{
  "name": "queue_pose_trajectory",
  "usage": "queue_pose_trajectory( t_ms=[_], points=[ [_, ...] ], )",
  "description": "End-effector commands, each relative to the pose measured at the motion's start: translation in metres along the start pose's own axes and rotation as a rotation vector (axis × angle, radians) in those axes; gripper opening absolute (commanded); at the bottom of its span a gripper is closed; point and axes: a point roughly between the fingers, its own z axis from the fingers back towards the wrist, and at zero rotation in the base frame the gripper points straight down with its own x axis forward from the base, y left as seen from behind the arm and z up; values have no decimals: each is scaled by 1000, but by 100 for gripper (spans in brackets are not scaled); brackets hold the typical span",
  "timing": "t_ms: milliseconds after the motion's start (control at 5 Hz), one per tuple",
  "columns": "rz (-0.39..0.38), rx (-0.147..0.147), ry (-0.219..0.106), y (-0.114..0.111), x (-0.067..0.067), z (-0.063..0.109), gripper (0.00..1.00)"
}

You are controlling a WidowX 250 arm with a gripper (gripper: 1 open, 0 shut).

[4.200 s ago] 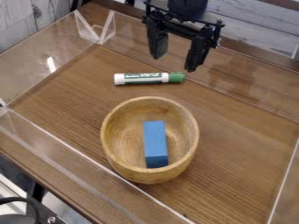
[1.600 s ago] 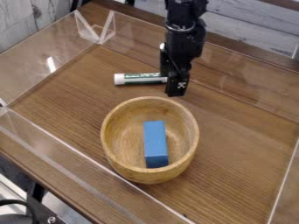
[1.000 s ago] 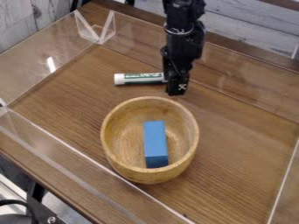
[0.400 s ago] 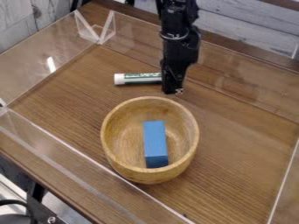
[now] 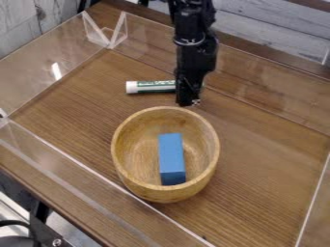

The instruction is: Put the green marker in the brown bowl

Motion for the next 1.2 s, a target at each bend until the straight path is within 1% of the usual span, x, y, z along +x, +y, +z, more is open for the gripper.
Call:
queue_pose_trajectory(
  t_ms=[0,600,1000],
  points=[
    [40,59,-51,5,2,31,0],
    [142,43,-53,-9,-7,52,0],
    [206,33,-57,-21,-15,63,0]
  ],
)
